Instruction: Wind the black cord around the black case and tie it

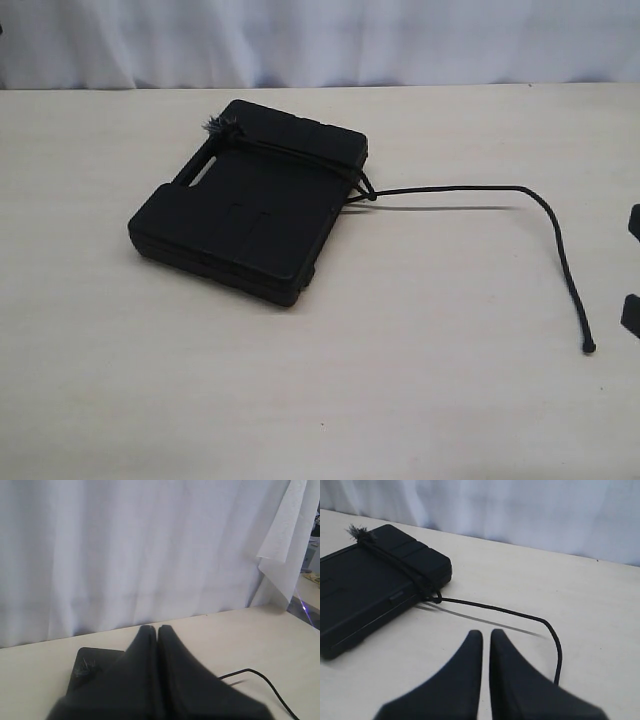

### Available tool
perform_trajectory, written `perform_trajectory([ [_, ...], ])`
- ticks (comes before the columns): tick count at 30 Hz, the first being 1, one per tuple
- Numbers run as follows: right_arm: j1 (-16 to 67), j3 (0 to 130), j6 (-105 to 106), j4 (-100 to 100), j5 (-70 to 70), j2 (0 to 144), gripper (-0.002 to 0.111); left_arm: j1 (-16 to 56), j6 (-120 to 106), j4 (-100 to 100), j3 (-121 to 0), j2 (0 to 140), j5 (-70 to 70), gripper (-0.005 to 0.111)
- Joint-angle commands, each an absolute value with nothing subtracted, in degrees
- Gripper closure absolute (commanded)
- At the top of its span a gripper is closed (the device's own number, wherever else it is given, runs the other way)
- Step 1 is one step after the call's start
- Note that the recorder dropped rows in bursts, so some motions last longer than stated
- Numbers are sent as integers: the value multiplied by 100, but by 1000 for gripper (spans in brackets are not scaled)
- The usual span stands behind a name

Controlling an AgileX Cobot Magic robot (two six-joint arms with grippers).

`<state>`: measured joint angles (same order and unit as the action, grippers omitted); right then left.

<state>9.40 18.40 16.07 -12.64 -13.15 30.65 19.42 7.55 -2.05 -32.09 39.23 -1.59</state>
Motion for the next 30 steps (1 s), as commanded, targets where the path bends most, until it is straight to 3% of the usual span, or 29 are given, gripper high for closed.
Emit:
perform_trajectory([
  [1, 935, 1484, 1742, -1234, -951, 2545, 103, 1975, 770, -228, -3159, 3897, -89, 107],
  [9, 669, 0, 1542, -1285, 548, 703, 103, 1975, 770, -228, -3159, 3897, -89, 107],
  [12, 665, 0, 1740, -1225, -220, 0, 103, 1975, 770, -228, -3159, 3897, -89, 107],
  [21, 481, 0, 1714, -1262, -1086, 0, 103, 1975, 759, -215, -3159, 3844, -124, 107],
  [30, 481, 0, 1863, -1262, -1204, 0, 103, 1975, 759, -215, -3159, 3844, -114, 107],
])
